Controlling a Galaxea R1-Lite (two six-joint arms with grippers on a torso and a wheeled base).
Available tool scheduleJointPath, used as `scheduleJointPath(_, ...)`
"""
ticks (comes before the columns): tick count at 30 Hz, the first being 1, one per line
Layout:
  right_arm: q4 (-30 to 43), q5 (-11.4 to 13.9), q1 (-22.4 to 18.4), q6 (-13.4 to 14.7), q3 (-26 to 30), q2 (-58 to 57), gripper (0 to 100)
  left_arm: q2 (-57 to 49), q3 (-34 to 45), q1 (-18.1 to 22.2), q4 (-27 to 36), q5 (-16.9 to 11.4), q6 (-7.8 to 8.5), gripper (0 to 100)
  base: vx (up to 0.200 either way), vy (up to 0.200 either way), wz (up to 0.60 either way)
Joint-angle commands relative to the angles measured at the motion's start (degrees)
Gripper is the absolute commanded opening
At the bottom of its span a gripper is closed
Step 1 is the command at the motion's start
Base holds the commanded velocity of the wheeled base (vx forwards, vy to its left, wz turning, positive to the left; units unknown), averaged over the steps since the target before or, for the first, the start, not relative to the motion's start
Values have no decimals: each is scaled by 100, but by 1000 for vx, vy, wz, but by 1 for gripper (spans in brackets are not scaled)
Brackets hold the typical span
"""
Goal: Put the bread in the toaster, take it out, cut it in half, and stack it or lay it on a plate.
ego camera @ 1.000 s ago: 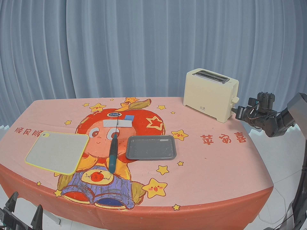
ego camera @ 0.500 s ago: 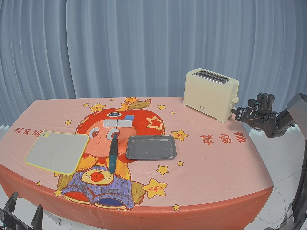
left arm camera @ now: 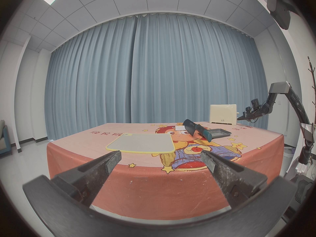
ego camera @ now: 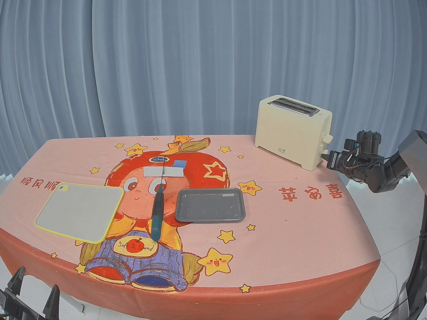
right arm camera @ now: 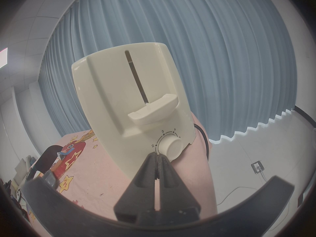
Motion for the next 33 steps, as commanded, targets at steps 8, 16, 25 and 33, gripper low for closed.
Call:
scheduleJointPath(8,-5,-4,2,0,1,64,0,9,48,2,-1,1,-1,100,0,0,0)
scheduleJointPath(16,-5,-4,2,0,10,72,0,9,48,2,-1,1,-1,100,0,0,0)
scheduleJointPath(25,-5,-4,2,-9,10,81,0,9,48,2,-1,1,-1,100,0,0,0)
scheduleJointPath(33,-5,-4,2,-18,45,72,0,9,57,2,-1,1,-1,100,0,0,0)
